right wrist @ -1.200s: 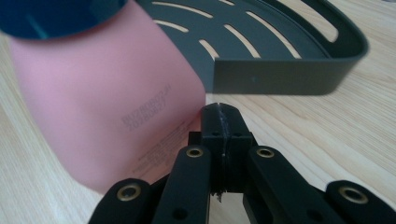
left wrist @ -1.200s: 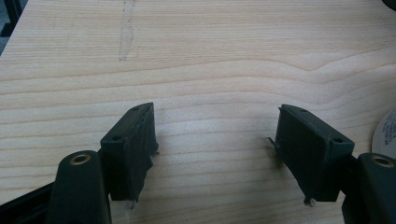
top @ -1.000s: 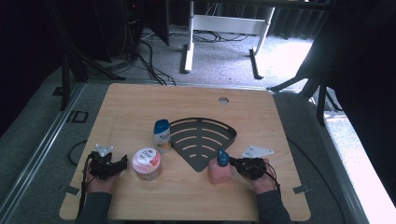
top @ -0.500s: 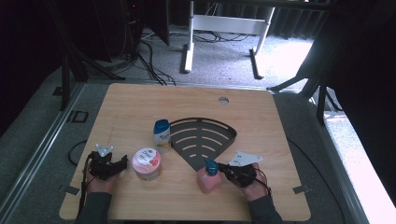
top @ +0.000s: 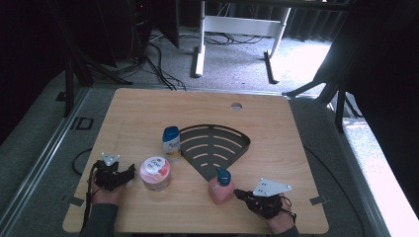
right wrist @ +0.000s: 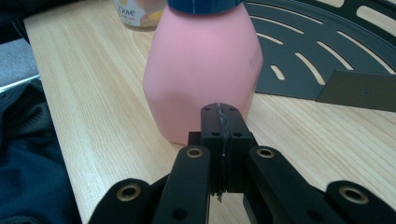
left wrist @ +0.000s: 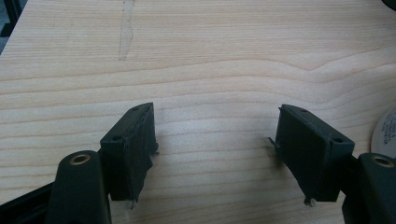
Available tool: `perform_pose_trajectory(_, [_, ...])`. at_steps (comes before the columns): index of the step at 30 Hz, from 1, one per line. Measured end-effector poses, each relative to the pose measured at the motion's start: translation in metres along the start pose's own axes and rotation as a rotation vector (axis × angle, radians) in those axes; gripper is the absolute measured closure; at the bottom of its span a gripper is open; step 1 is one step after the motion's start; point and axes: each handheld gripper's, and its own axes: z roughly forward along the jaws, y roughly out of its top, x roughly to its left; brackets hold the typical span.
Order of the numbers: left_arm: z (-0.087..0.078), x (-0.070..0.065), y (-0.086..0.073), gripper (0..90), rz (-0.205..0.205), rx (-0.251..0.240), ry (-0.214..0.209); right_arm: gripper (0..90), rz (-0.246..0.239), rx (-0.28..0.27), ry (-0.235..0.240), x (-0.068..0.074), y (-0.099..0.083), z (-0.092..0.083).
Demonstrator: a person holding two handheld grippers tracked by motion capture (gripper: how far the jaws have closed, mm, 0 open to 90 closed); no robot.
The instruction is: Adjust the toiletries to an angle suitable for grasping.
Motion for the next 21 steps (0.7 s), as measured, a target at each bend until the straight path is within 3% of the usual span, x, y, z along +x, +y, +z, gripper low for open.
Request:
perform_pose_trajectory(3, [0.0,0.0,0.0,29.5,0.0,0.0,0.0,89.9,0.006,-0.002,0.004,-0.002,0.001,0.002])
perform_pose_trajectory(17, [0.0,0.0,0.0,29.5,-0.001,0.0,0.0,89.8,-0.091,0.021,0.037,0.009,0.029,0.038])
perform_pose_trajectory(21, [0.0,0.0,0.0,29.5,-0.001,0.0,0.0,89.7,-0.09,0.016,0.042,0.009,0.031,0.042])
